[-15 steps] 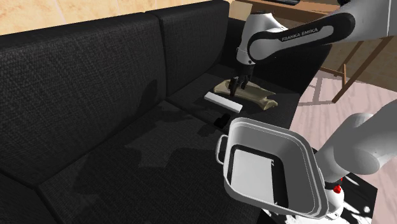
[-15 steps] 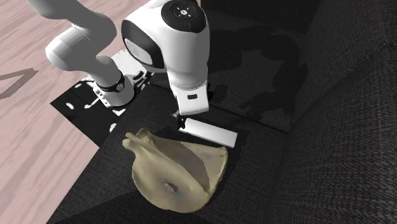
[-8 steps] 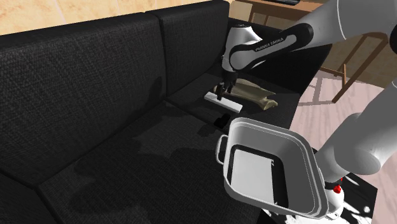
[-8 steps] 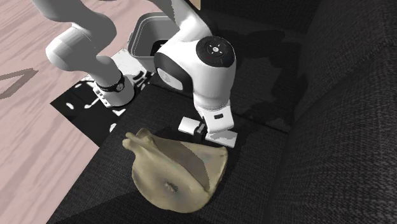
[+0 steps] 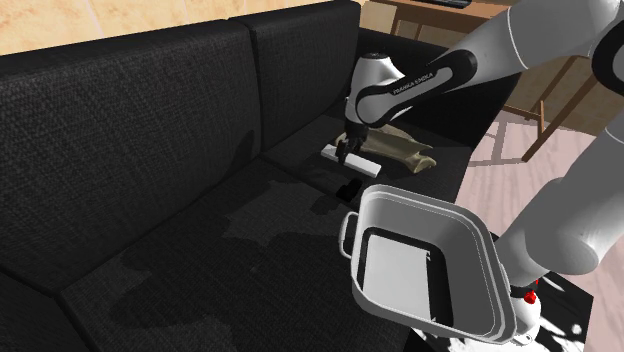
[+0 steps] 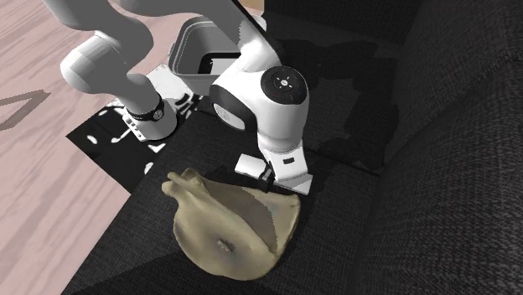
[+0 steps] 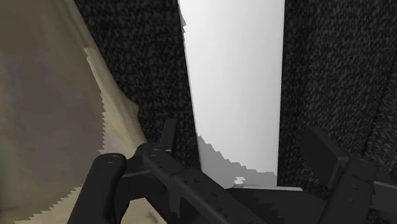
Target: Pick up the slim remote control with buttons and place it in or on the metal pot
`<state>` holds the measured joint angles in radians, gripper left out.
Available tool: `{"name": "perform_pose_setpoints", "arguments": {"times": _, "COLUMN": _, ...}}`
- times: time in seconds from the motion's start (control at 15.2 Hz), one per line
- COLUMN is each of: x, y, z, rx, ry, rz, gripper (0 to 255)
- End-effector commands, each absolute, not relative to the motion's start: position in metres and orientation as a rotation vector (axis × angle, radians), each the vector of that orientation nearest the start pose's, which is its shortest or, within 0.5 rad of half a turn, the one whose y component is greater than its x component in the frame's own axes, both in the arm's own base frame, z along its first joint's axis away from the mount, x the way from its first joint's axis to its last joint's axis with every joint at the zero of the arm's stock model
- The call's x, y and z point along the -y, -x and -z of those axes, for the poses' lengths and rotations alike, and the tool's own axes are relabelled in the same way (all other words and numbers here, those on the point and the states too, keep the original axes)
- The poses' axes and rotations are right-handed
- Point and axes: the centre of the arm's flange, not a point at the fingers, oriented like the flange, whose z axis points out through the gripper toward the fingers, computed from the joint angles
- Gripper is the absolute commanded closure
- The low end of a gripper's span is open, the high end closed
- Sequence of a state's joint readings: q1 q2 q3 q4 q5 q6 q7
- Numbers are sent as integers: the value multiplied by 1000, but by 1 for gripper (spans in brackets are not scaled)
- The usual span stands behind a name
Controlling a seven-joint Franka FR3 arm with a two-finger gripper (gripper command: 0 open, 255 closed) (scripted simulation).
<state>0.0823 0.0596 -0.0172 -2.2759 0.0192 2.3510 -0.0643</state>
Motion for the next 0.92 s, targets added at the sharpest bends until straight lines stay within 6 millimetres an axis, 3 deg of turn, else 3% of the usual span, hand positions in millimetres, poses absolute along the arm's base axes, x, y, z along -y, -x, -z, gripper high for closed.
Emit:
{"name": "perform_pose_setpoints", "arguments": {"times": 0.0, "x": -32, "y": -524, "z": -326, "rx": 176, "ry": 3124, "rz": 14, "gripper": 0}}
{"name": "perform_pose_setpoints", "arguments": {"times": 0.33, "x": -32, "y": -524, "z": -326, "rx": 176, "ry": 3124, "rz": 14, "gripper": 0}}
{"name": "perform_pose_setpoints", "arguments": {"times": 0.4, "x": -32, "y": -524, "z": -326, "rx": 176, "ry": 3124, "rz": 14, "gripper": 255}}
{"name": "perform_pose_setpoints", "arguments": {"times": 0.86, "x": -31, "y": -525, "z": -324, "rx": 176, "ry": 3124, "rz": 14, "gripper": 255}}
